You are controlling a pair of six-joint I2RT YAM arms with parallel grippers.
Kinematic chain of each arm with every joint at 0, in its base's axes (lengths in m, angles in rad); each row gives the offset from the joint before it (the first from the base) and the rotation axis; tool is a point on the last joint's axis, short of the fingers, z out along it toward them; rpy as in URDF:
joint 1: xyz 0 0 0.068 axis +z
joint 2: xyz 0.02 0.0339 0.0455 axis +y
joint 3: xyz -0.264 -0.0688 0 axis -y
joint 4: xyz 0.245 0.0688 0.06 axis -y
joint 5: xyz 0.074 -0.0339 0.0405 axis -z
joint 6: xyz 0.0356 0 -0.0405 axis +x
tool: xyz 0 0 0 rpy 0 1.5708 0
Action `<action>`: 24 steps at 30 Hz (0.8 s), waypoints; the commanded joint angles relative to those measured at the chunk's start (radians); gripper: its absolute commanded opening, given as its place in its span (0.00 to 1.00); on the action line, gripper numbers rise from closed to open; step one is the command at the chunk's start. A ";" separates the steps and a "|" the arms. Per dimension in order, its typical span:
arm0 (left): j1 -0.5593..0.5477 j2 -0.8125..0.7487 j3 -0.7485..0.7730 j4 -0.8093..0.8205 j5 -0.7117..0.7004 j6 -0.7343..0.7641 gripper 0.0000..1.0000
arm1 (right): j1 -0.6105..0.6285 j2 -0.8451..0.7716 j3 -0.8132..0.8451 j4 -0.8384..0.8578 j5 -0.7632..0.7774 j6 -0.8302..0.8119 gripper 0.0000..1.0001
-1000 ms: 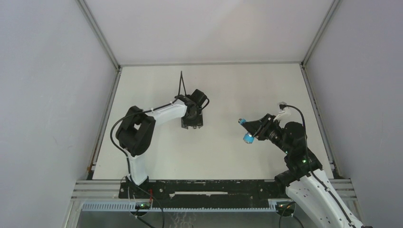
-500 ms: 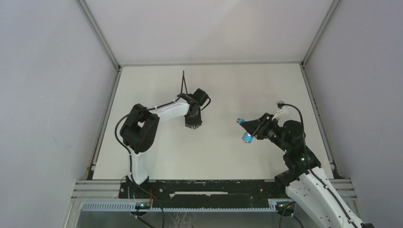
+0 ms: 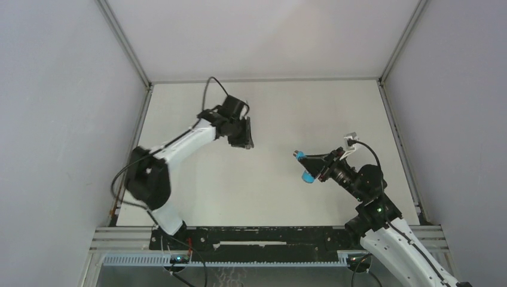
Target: Install the water faucets
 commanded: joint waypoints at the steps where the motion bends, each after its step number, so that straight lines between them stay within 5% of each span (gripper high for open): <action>1: 0.067 -0.290 0.017 0.068 0.499 0.131 0.00 | 0.087 -0.063 0.015 0.150 0.113 -0.241 0.00; 8: 0.142 -0.325 0.000 0.032 1.098 -0.068 0.00 | 0.128 -0.005 0.097 0.137 -0.137 -0.519 0.00; 22: 0.096 -0.408 -0.133 0.041 1.275 -0.207 0.00 | 0.471 -0.006 0.138 0.174 0.115 -1.109 0.00; 24: 0.092 -0.396 -0.132 0.041 1.275 -0.226 0.00 | 0.520 -0.011 0.131 0.117 0.091 -1.295 0.00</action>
